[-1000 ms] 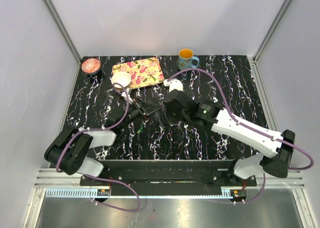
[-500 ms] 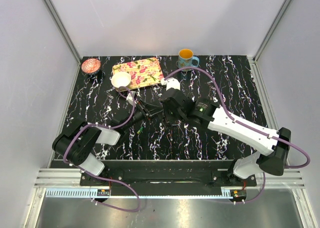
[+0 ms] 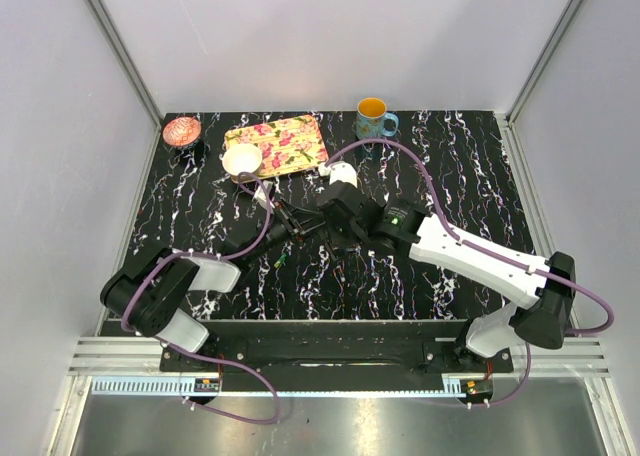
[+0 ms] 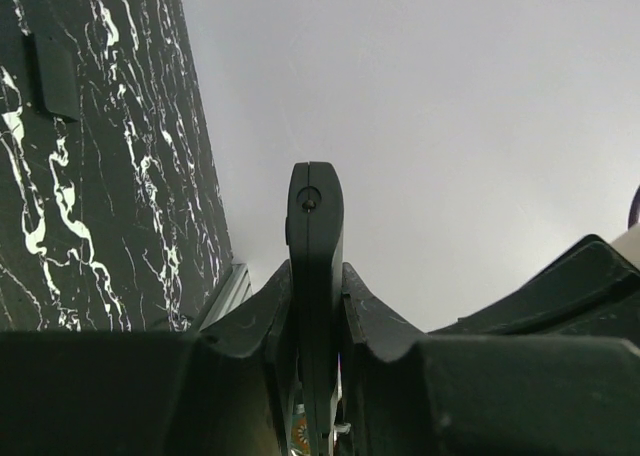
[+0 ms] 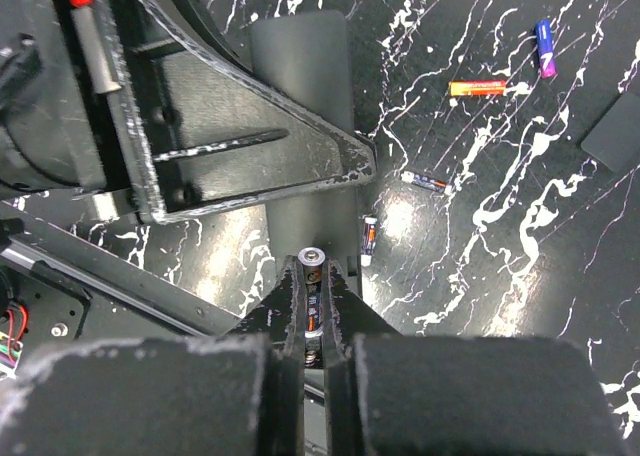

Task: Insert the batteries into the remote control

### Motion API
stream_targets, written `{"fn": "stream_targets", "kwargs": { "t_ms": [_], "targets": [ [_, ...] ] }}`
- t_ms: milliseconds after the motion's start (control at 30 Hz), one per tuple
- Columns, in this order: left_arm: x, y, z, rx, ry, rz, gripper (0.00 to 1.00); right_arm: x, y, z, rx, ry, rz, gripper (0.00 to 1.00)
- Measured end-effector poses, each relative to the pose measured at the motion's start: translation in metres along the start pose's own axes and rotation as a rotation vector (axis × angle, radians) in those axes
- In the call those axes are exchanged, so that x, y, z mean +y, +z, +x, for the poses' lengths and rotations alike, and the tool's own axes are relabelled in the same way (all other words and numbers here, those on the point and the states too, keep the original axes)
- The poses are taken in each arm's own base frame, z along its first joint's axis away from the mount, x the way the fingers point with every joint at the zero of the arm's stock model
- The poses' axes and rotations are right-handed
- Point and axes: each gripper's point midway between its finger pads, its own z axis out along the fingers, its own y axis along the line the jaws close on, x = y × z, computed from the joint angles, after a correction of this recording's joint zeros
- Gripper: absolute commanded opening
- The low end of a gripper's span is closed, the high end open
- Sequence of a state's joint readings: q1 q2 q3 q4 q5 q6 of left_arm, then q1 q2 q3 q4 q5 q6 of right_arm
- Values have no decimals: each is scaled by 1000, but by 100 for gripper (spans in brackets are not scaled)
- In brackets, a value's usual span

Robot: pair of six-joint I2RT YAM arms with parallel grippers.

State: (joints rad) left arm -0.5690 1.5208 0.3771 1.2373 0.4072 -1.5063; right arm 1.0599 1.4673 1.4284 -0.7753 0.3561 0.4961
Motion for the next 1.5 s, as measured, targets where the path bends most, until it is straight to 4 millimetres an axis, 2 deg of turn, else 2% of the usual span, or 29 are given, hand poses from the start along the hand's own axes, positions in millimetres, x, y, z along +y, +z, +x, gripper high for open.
{"fn": "stream_targets", "kwargs": {
  "t_ms": [133, 400, 933, 1233, 1500],
  "targets": [
    [-7, -1, 1, 1, 22, 20, 0, -3, 6, 8, 20, -8, 13, 0],
    [-5, -1, 2, -2, 27, 16, 0, -1, 7, 10, 22, -7, 8, 0],
    [-6, -2, 2, -3, 66, 23, 0, 3, 3, 26, 78, -7, -4, 0],
    [-8, -2, 4, 2, 114, 24, 0, 12, 8, 31, 132, -16, -16, 0],
    [-4, -3, 4, 3, 119, 11, 0, 13, 10, 33, 149, -19, -8, 16]
  ]
}}
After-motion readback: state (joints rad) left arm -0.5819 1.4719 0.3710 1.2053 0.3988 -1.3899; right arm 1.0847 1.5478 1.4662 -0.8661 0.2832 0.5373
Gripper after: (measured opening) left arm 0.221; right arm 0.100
